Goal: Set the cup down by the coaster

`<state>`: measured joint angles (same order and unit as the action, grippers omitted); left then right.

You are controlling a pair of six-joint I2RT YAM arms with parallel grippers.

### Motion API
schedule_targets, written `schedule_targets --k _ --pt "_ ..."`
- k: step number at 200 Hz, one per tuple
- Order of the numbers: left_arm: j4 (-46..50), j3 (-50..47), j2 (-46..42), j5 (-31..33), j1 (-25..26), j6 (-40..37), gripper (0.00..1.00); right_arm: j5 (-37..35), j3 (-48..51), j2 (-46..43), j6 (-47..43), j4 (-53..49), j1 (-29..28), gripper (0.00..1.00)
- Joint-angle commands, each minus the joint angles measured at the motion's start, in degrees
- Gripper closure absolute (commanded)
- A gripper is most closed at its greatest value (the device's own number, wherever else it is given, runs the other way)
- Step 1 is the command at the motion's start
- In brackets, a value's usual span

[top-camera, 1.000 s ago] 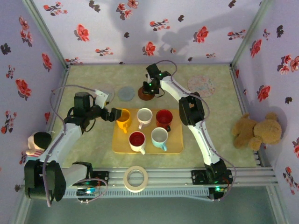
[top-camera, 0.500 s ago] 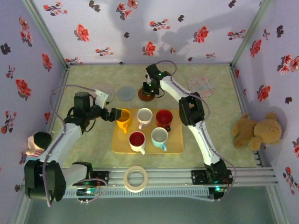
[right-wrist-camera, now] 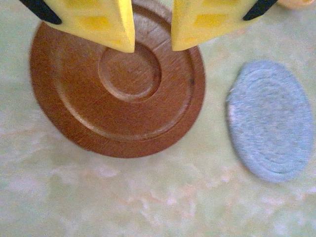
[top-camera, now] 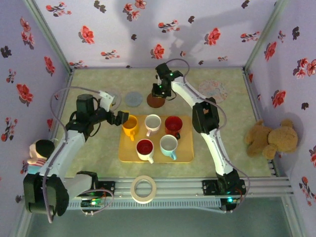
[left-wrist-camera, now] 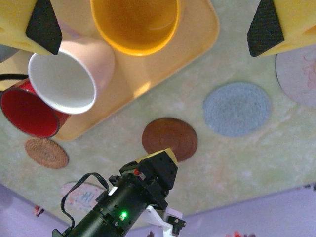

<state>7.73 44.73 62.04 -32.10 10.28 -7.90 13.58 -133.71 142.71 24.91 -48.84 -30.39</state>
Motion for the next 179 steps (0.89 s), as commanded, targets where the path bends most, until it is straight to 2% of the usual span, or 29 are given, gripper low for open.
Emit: schedule_targets --k 1,53,135,152,179 --pt "0.1 3.0 -1.5 -0.2 1.0 -0.9 0.00 -2.5 -0.2 -6.7 -2.5 -2.7 0.5 0.69" --pt "0.4 6.6 -1.3 -0.2 4.0 -1.3 0.00 -6.3 3.9 -15.2 -5.2 -5.0 0.6 0.46" --pt "-0.7 9.3 1.9 0.1 10.5 -2.4 0.00 -14.3 22.4 -33.5 -5.9 -4.3 2.5 0.15" --pt "-1.7 9.5 2.9 0.1 12.0 -2.1 0.00 -15.4 26.7 -37.0 -5.7 -4.0 3.0 0.01" --pt "-3.1 9.8 5.0 0.1 14.5 -1.8 0.00 -17.5 31.5 -41.4 -5.3 -4.7 4.0 0.00"
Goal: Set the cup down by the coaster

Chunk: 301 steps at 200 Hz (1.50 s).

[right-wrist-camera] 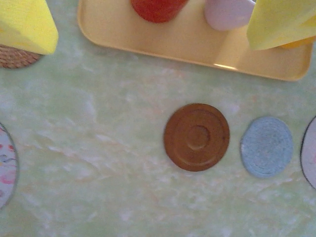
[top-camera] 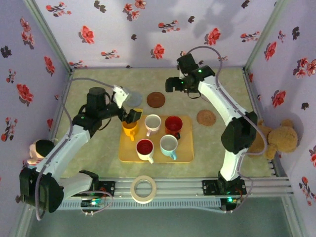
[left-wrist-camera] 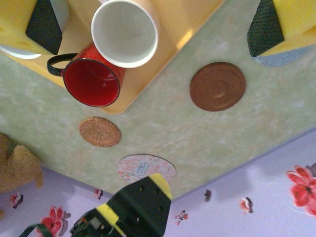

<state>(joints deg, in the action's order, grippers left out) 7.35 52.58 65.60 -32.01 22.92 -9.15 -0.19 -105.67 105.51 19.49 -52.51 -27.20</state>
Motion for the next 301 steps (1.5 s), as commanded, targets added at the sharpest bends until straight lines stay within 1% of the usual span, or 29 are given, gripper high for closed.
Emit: schedule_targets --k 1,25,52,101,138,194,228,250,285,301 --pt "-2.8 1.9 1.5 0.0 1.9 -0.5 0.00 -3.8 3.6 -4.4 0.1 -1.0 0.8 0.00" --pt "-4.7 1.8 3.3 0.1 4.2 0.1 0.00 -5.9 7.7 -7.9 0.6 -2.3 2.0 0.01" --pt "-6.9 1.7 5.6 0.0 6.6 0.8 0.00 -6.6 13.8 -11.9 1.8 -2.5 4.3 0.01" --pt "-9.6 2.3 10.3 0.0 11.0 1.4 0.00 -9.8 24.6 -17.5 4.2 -1.7 7.1 0.07" --pt "-12.0 2.7 12.8 0.1 12.7 2.3 0.00 -9.7 31.6 -19.8 6.1 -0.2 9.6 0.13" --pt "-13.3 4.4 17.2 0.2 14.9 2.6 0.00 -8.2 37.9 -19.6 7.0 4.0 13.3 0.30" --pt "-14.6 4.6 19.1 0.3 15.9 3.8 0.00 -6.9 39.0 -17.1 7.1 6.4 15.0 0.46" --pt "-14.7 5.0 20.2 0.4 16.3 3.9 0.00 -6.5 39.0 -14.9 7.2 7.6 15.9 0.52" --pt "-15.2 5.5 21.3 1.4 16.6 4.4 0.00 -5.2 38.4 -11.3 6.6 9.6 16.9 0.69" --pt "-15.3 5.6 21.8 1.8 16.6 4.4 0.00 -5.5 37.1 -9.3 5.4 9.2 17.3 0.82"
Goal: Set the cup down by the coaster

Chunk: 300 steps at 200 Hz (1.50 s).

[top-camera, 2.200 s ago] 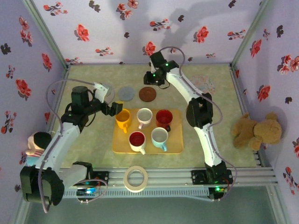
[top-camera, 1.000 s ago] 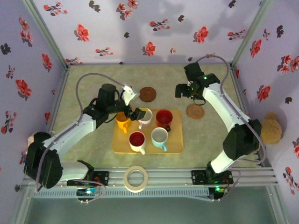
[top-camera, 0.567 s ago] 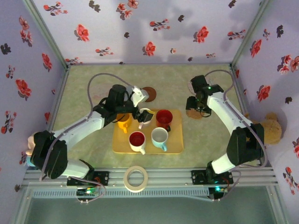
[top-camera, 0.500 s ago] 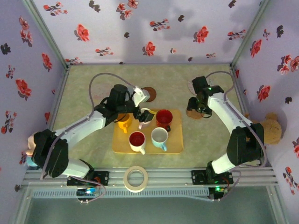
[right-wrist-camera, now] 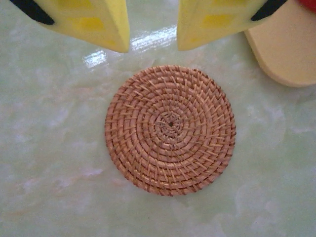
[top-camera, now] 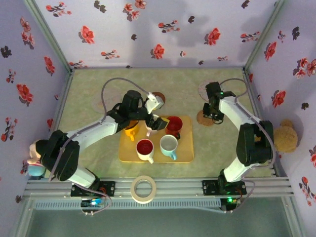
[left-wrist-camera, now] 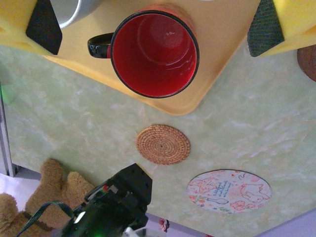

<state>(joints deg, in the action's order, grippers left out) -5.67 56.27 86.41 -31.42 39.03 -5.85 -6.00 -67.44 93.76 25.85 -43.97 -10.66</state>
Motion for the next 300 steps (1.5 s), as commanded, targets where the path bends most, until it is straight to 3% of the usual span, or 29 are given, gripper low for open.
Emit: schedule_targets --k 1,32,132,197,300 --pt "-2.3 1.9 0.9 1.2 0.5 1.1 0.00 0.3 -1.2 2.5 -1.1 0.7 0.8 0.82" --pt "-2.2 2.5 1.9 1.4 0.4 1.0 0.00 0.5 -3.4 6.6 -2.4 0.1 1.7 1.00" --pt "-1.0 4.4 3.7 1.6 0.4 0.2 0.00 1.5 -7.2 16.6 -2.1 1.3 2.1 1.00" --pt "1.1 6.2 5.0 1.8 0.3 -1.1 0.00 6.4 -9.2 20.7 -1.3 3.3 1.7 1.00" --pt "5.0 8.0 5.1 8.1 -0.3 -2.1 0.00 9.5 -22.7 29.2 -2.9 -0.2 -1.6 1.00"
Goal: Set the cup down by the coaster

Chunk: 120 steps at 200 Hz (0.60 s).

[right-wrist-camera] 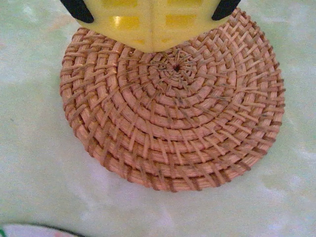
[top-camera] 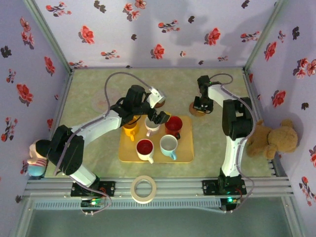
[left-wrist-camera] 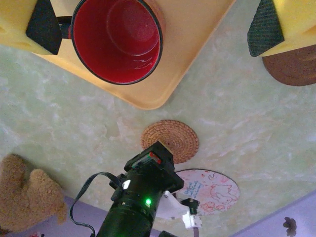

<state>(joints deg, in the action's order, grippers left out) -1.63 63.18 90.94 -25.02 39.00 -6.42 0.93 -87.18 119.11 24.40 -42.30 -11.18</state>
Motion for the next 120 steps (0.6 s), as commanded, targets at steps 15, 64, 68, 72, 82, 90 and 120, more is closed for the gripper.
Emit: schedule_targets --k 15,64,68,72,82,90,120 --pt "0.7 0.6 0.4 1.7 -0.9 -1.5 0.00 2.8 -5.5 5.1 -2.0 -3.1 -1.7 1.00" --pt "0.4 -0.7 -0.5 1.9 -2.6 -1.1 0.00 4.3 -12.5 10.1 -1.4 -4.3 -4.3 1.00" --pt "0.3 -0.8 -0.7 2.0 -2.7 -1.1 0.00 4.5 -13.0 10.4 -1.2 -4.1 -4.5 1.00" --pt "0.4 -0.9 -0.8 2.1 -2.8 -1.1 0.00 4.7 -13.4 10.8 -1.1 -4.1 -4.8 1.00" --pt "0.5 -1.3 -1.1 2.1 -3.0 -1.1 0.00 4.8 -14.5 11.7 -0.7 -4.1 -5.3 1.00" --pt "0.7 -1.5 -1.3 2.1 -3.2 -1.1 0.00 4.9 -15.8 12.5 -0.5 -4.4 -5.7 1.00" --pt "0.5 -2.8 -2.2 2.1 -3.6 -1.3 0.00 5.4 -19.8 15.2 0.0 -5.4 -6.9 1.00"
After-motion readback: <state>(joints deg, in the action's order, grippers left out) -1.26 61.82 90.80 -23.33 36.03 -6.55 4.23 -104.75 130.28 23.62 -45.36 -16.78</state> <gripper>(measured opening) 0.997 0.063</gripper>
